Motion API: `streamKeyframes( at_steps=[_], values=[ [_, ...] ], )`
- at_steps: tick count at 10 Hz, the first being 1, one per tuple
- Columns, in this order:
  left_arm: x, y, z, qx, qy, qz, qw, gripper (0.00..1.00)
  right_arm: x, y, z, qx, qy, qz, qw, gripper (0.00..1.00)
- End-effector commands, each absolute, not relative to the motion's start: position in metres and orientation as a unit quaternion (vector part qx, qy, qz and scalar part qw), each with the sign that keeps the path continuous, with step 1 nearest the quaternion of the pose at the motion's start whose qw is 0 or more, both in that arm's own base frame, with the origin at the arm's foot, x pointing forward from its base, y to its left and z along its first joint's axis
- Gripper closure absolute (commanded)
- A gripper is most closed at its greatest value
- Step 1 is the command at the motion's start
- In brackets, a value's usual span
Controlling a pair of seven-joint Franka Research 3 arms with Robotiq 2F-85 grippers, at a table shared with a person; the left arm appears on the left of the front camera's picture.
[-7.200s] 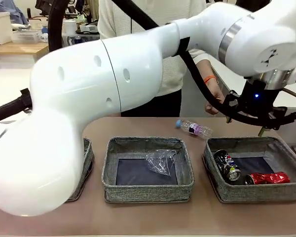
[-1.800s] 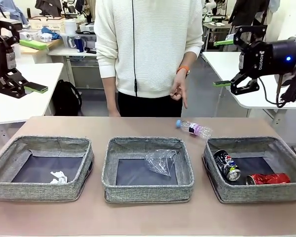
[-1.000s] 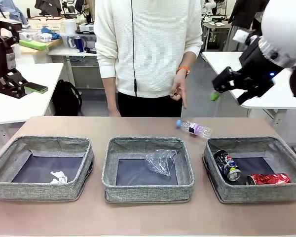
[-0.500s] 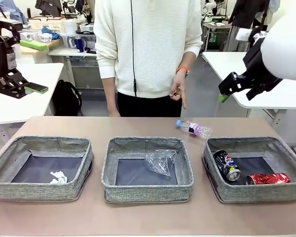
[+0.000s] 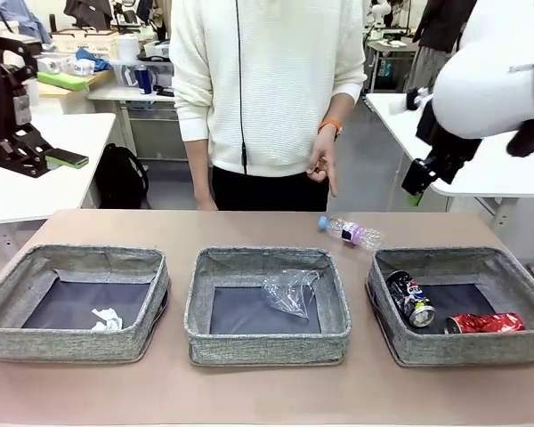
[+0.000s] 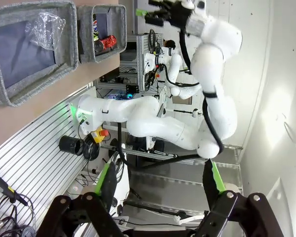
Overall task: Sort the waste into the appropriate baskets.
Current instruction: Pick up the waste item pointed out by the person.
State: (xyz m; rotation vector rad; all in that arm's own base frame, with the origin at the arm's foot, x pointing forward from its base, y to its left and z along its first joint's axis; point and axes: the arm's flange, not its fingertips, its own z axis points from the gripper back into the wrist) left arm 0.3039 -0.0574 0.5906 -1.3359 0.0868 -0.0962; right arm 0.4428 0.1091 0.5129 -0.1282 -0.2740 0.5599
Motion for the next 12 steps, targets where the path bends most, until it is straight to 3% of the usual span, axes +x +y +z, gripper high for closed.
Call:
streamKeyframes(
  at_steps=[1, 6, 10, 12],
  values=[
    [0.303, -0.059, 0.595, -0.628, 0.043, -0.041, 0.776, 0.1, 0.487, 0.112, 0.503, -0.071, -0.122, 0.321, 0.936, 0.0],
    [0.303, -0.059, 0.595, -0.628, 0.043, -0.041, 0.776, 0.1, 0.558, 0.138, 0.414, -0.052, -0.167, 0.386, 0.906, 0.0],
    [0.303, -0.059, 0.595, -0.628, 0.043, -0.041, 0.776, 0.1, 0.613, 0.132, 0.338, 0.039, -0.128, 0.395, 0.909, 0.0],
    [0.303, -0.059, 0.595, -0.628, 0.043, -0.041, 0.776, 0.1, 0.619, 0.135, 0.328, 0.063, -0.116, 0.397, 0.908, 0.0]
  ],
)
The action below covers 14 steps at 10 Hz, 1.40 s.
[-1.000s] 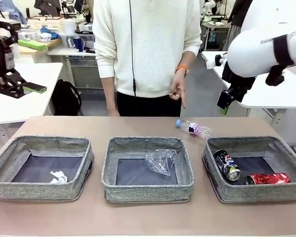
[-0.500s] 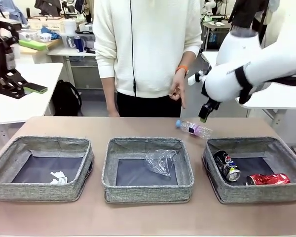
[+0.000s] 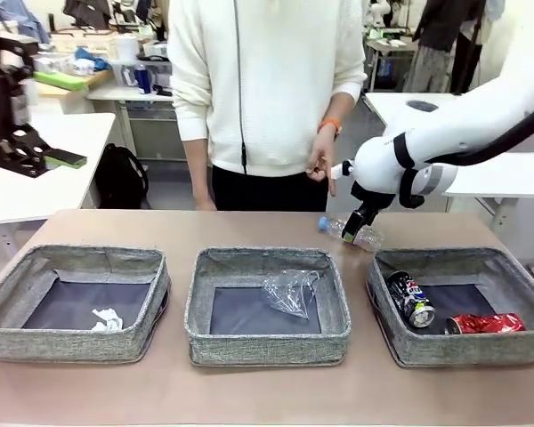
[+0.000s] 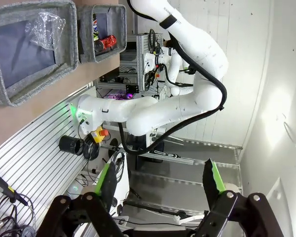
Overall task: Sort the waste into the appropriate baskets.
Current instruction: Pick up the waste item pointed out by the person.
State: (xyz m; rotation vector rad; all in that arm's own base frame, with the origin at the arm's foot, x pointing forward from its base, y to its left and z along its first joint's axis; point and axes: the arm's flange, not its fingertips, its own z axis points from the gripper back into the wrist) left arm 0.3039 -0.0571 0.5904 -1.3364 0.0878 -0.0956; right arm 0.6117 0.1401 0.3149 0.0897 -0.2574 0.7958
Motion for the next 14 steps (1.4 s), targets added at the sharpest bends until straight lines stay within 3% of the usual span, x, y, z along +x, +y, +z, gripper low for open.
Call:
streamKeyframes(
  at_steps=[1, 5, 8, 9, 12, 14],
  values=[
    [0.3031, -0.0588, 0.5951, -0.628, 0.043, -0.041, 0.776, 0.1, 0.6186, 0.1341, 0.3255, 0.074, -0.112, 0.4, 0.907, 0.0],
    [0.3031, -0.0588, 0.5951, -0.628, 0.043, -0.041, 0.776, 0.1, 0.6181, 0.1346, 0.3254, 0.067, -0.1, 0.392, 0.912, 0.0],
    [0.3031, -0.0588, 0.5951, -0.628, 0.043, -0.041, 0.776, 0.1, 0.6182, 0.1363, 0.3246, 0.049, -0.086, 0.39, 0.916, 0.86],
    [0.3031, -0.0588, 0.5951, -0.628, 0.043, -0.041, 0.776, 0.1, 0.6186, 0.1367, 0.3246, 0.046, -0.082, 0.391, 0.916, 1.0],
    [0.3031, -0.0588, 0.5951, -0.628, 0.043, -0.041, 0.776, 0.1, 0.6189, 0.1371, 0.3244, 0.043, -0.075, 0.393, 0.915, 0.96],
    [0.3031, -0.0588, 0.5951, -0.628, 0.043, -0.041, 0.776, 0.1, 0.6173, 0.1348, 0.3262, 0.081, -0.066, 0.389, 0.915, 1.0]
  ],
)
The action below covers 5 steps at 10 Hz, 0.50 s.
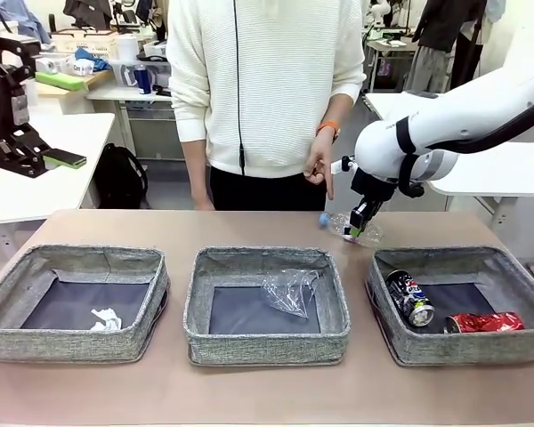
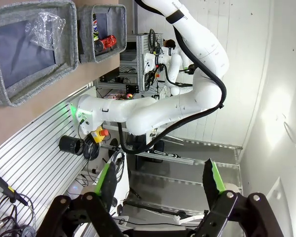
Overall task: Sort the waste into the appropriate baskets.
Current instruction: Pick up the waste item pointed out by the person.
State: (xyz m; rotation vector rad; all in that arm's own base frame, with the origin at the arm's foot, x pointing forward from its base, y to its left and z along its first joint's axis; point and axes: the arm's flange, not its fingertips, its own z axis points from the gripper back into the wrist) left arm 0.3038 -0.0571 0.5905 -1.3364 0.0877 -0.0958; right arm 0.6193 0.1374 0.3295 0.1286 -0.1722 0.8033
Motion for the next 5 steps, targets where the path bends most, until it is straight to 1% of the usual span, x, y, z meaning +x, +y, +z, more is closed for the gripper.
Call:
streamKeyframes(
  at_steps=[1, 3, 4, 5],
  values=[
    [0.303, -0.059, 0.595, -0.628, 0.043, -0.041, 0.776, 0.1, 0.618, 0.132, 0.327, 0.072, -0.066, 0.383, 0.918, 1.0],
    [0.303, -0.059, 0.595, -0.628, 0.043, -0.041, 0.776, 0.1, 0.616, 0.126, 0.333, 0.07, -0.073, 0.37, 0.923, 1.0],
    [0.303, -0.059, 0.595, -0.628, 0.043, -0.041, 0.776, 0.1, 0.61, 0.12, 0.345, 0.073, -0.079, 0.373, 0.922, 1.0],
    [0.303, -0.059, 0.595, -0.628, 0.043, -0.041, 0.776, 0.1, 0.598, 0.108, 0.367, 0.055, -0.083, 0.356, 0.929, 1.0]
  ],
)
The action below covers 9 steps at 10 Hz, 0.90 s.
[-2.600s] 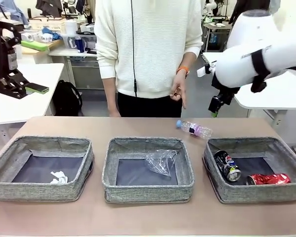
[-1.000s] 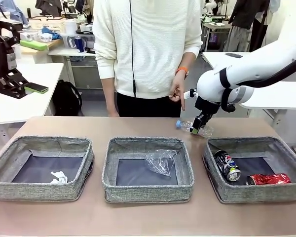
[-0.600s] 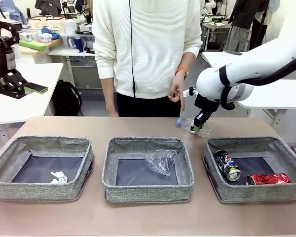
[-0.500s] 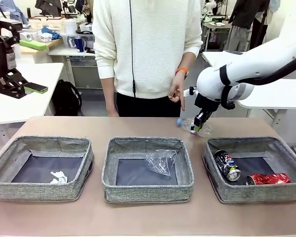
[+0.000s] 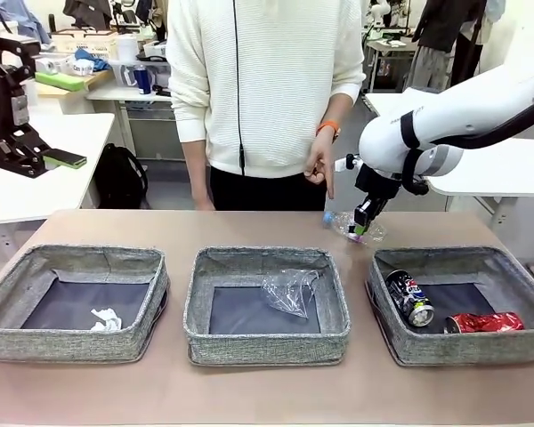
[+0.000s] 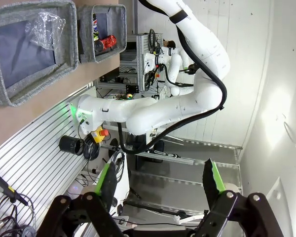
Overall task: Sort the waste into the appropriate baskets.
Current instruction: Pick up the waste item pointed out by the person.
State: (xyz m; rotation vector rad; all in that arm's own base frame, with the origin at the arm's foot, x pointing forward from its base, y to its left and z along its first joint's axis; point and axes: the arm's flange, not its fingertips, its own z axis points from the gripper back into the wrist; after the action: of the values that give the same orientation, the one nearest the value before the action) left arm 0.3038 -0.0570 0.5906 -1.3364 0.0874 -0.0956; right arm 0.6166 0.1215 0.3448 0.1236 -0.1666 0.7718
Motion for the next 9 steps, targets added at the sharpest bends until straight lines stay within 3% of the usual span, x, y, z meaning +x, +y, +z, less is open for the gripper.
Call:
streamKeyframes(
  at_steps=[1, 4, 5, 6, 8, 9],
  values=[
    [0.303, -0.059, 0.595, -0.628, 0.043, -0.041, 0.776, 0.1, 0.581, 0.092, 0.398, 0.047, -0.078, 0.296, 0.951, 1.0],
    [0.303, -0.059, 0.595, -0.628, 0.043, -0.041, 0.776, 0.1, 0.507, 0.072, 0.496, 0.089, -0.092, 0.044, 0.991, 1.0],
    [0.303, -0.059, 0.595, -0.628, 0.043, -0.041, 0.776, 0.1, 0.483, 0.081, 0.519, 0.109, -0.077, -0.004, 0.991, 1.0],
    [0.303, -0.059, 0.595, -0.628, 0.043, -0.041, 0.776, 0.1, 0.458, 0.098, 0.536, 0.133, -0.019, -0.079, 0.988, 1.0],
    [0.303, -0.059, 0.595, -0.628, 0.043, -0.041, 0.776, 0.1, 0.421, 0.14, 0.548, 0.075, 0.001, -0.084, 0.994, 1.0],
    [0.303, -0.059, 0.595, -0.628, 0.043, -0.041, 0.776, 0.1, 0.424, 0.149, 0.543, -0.027, -0.024, -0.068, 0.997, 1.0]
  ],
)
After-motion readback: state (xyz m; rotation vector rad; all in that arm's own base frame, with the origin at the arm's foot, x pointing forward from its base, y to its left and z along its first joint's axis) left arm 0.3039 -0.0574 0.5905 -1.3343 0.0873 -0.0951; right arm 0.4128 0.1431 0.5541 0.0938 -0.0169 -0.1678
